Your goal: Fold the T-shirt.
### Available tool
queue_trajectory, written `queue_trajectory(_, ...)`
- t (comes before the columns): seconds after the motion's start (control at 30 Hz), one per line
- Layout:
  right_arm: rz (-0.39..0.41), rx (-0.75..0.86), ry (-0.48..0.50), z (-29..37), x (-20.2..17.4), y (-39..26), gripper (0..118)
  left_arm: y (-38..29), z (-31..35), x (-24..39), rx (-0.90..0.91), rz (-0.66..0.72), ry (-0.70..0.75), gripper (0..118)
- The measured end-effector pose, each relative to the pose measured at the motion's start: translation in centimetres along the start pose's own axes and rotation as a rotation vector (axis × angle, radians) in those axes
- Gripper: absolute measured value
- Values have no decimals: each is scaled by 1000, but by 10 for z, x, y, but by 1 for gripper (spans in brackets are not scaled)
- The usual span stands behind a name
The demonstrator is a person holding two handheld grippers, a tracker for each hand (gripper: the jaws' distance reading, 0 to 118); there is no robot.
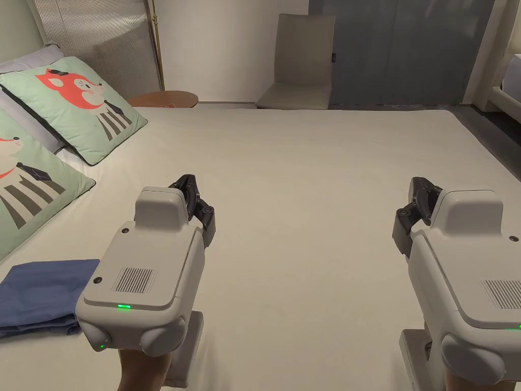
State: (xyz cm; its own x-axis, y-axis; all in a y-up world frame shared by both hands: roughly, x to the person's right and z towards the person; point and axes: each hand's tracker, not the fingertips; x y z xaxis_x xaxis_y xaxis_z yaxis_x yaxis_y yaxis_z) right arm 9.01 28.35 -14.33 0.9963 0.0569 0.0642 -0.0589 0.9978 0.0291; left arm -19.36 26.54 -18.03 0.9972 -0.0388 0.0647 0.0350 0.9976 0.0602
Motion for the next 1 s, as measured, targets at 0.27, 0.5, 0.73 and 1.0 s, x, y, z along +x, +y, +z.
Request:
queue_trajectory(0.27, -1, -1, 4, -1, 0, 0, 0, 0, -1, -1, 0, 0, 2, 0)
queue_trajectory(0.5, 2, 0, 3, 3, -2, 3, 0, 1, 0, 0, 1, -9, 3, 0)
queue_trajectory(0.73, 10, -11, -10, 0, -1, -1, 3, 1, 1, 0, 0, 3, 0, 0)
queue_trajectory(1.0, -12, -29, -41, -2, 6, -3, 111, 6, 1, -7, -1, 19, -3, 112)
